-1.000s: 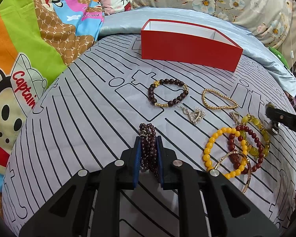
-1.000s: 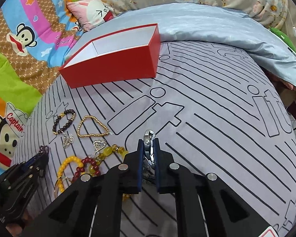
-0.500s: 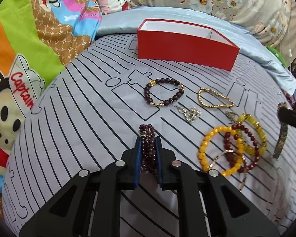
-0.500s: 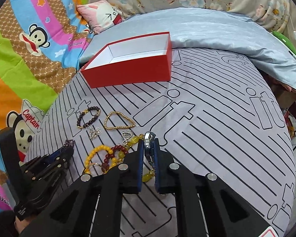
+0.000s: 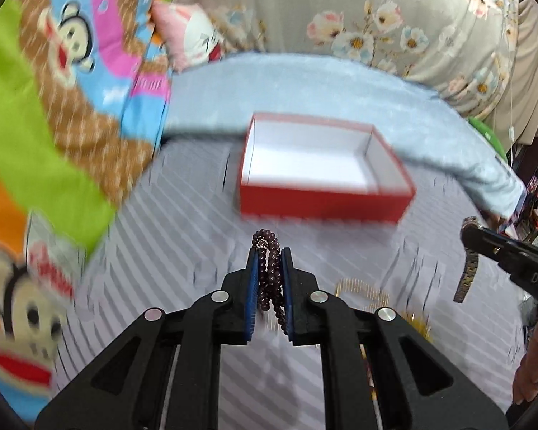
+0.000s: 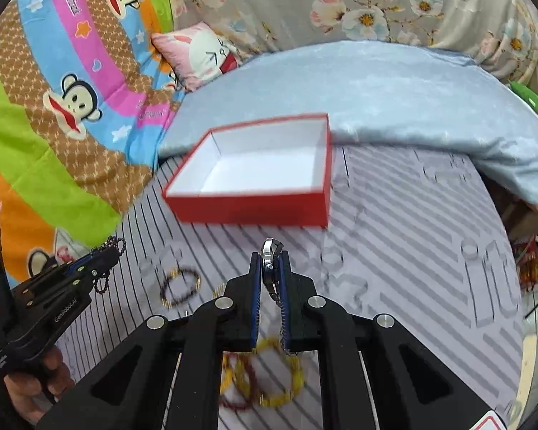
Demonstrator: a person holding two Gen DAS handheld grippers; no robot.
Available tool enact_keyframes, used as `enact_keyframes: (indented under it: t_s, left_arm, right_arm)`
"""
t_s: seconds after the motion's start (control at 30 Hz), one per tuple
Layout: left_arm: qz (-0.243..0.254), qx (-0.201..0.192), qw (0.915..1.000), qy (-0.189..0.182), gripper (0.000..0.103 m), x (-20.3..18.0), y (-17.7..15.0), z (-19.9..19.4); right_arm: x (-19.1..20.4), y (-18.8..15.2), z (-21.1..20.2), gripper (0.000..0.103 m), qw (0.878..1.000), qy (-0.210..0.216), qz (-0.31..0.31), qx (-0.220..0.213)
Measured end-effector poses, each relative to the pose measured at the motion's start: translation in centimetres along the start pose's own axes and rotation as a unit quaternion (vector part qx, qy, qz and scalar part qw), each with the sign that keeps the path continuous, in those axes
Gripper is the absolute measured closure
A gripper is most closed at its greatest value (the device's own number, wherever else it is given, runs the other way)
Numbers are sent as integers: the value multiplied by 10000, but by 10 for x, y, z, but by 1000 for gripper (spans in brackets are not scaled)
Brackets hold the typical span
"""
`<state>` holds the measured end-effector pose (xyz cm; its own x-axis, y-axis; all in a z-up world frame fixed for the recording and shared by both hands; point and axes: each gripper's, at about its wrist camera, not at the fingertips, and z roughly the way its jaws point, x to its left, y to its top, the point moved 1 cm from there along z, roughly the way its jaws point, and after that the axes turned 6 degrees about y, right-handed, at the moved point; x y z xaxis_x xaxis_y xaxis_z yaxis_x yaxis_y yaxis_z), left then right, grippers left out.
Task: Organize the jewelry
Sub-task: 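Carry the ring in the right gripper into the red box while the left gripper carries the bracelet there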
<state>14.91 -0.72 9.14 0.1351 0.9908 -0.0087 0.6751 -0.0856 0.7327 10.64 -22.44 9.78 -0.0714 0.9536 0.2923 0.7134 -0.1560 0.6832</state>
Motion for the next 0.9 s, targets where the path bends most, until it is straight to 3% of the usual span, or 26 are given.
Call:
enact_keyframes:
  t_s: [0.17, 0.37, 0.63, 0.9]
  left_arm:
    - [61, -252, 9995, -196, 91, -8, 69, 27]
    - [116, -164, 9993, -301, 91, -19, 121, 88]
    - [220, 144, 9994, -235, 91, -30, 145, 168]
    - [378, 225, 9990, -56, 88, -39, 146, 208]
  right_arm:
    - [2, 69, 24, 94, 9994, 39, -205, -279]
    - [-10, 121, 88, 94, 9999, 0, -149, -84]
    - [-28, 143, 160, 93, 9991, -243, -137, 309]
    - [-39, 149, 195, 92, 9981, -360, -93, 492]
